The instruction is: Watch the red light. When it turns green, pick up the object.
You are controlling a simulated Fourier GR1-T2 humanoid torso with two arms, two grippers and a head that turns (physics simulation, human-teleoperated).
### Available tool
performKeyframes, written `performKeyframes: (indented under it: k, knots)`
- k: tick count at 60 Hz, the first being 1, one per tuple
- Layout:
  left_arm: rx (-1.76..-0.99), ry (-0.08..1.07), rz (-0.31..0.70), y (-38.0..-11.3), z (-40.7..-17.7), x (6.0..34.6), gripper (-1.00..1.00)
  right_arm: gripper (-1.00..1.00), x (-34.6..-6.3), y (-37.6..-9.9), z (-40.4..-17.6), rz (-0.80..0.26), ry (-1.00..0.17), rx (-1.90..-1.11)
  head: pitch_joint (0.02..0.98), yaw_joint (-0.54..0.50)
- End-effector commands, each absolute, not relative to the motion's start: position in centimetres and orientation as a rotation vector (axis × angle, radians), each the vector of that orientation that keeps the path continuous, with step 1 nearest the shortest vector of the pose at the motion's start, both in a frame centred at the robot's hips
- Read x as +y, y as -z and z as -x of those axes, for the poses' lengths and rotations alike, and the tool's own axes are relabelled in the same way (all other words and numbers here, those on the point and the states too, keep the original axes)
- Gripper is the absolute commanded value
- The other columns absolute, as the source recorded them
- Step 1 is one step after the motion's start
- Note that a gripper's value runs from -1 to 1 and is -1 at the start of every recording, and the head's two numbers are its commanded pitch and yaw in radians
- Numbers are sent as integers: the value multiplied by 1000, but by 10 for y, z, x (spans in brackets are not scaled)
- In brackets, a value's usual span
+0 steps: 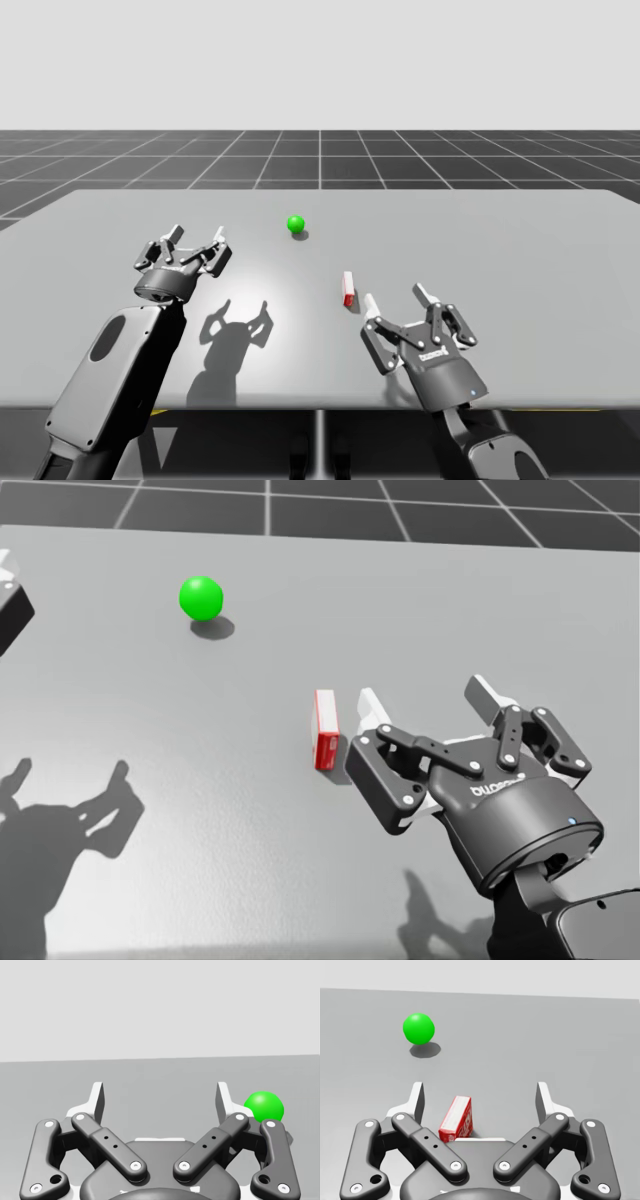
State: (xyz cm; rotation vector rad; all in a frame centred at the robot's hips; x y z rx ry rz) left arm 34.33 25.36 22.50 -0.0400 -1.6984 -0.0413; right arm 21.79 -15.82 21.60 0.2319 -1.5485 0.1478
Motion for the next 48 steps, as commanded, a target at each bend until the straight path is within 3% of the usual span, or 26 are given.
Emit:
performKeyframes:
  k: [1, 16, 27, 48]
  knots:
    - [-1697, 43, 39, -224, -344, 253, -1000, -1000, -138, -195, -209, -243, -159, -1517, 799, -108]
    - [-1693, 44, 39, -223, -344, 253, -1000, -1000, -113, -167, -230, -228, -142, -1434, 809, -110]
    - [-1692, 44, 39, -223, -344, 254, -1000, -1000, -103, -149, -251, -160, -139, -1400, 809, -109]
    - [-1693, 45, 40, -223, -344, 253, -1000, -1000, -91, -138, -286, -56, -121, -1327, 801, -110]
